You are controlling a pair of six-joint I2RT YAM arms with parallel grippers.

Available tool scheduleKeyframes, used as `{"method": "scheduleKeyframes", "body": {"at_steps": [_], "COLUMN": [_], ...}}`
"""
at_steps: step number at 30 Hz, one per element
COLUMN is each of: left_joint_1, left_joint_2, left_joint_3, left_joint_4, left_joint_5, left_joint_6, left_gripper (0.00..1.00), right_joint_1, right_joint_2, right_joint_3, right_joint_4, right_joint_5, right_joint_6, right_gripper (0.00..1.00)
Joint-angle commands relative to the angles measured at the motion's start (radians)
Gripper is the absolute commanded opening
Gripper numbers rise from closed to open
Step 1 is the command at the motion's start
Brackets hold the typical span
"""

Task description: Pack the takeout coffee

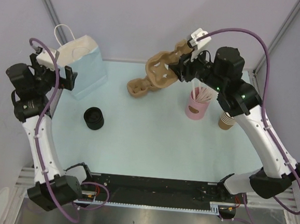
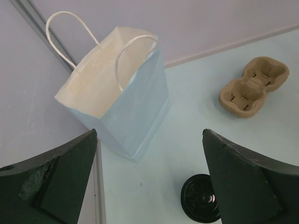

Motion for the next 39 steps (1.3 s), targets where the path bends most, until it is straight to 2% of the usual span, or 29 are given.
{"method": "scheduleKeyframes", "body": {"at_steps": [1,9,11,15,18,24,30,35,39], "left_joint_1": [-0.030,-0.220,-0.234,-0.236,-0.236,-0.236,-0.236,-0.250,-0.282], "left_joint_2": [0.106,0.296,0.327,0.317,0.277,0.264,0.336,0.372,0.413], "left_joint_3": [0.091,0.203,0.214,0.178,0.128,0.114,0.143,0.134,0.166], "left_joint_4": [0.096,0.076,0.091,0.231,0.294,0.325,0.343,0.371,0.354], "left_joint_5": [0.086,-0.132,-0.158,-0.206,-0.178,-0.198,-0.305,-0.312,-0.385], "left_joint_6": [0.089,0.194,0.192,0.174,0.197,0.256,0.258,0.278,0.286], "left_gripper": [0.99,1.00,0.99,0.98,0.98,0.98,0.98,0.97,0.97], "right_joint_1": [-0.021,-0.072,-0.085,-0.104,-0.116,-0.128,-0.133,-0.134,-0.133], "right_joint_2": [-0.099,-0.221,-0.238,-0.262,-0.261,-0.250,-0.241,-0.241,-0.244], "right_joint_3": [-0.077,-0.241,-0.276,-0.323,-0.330,-0.336,-0.349,-0.356,-0.369], "right_joint_4": [-0.006,0.008,0.026,0.039,0.039,0.040,0.048,0.052,0.054], "right_joint_5": [-0.068,-0.126,-0.140,-0.161,-0.178,-0.200,-0.203,-0.210,-0.214], "right_joint_6": [-0.014,0.011,0.018,0.025,0.025,0.035,0.037,0.040,0.043], "right_gripper": [0.32,0.32,0.32,0.32,0.32,0.33,0.33,0.34,0.34]}}
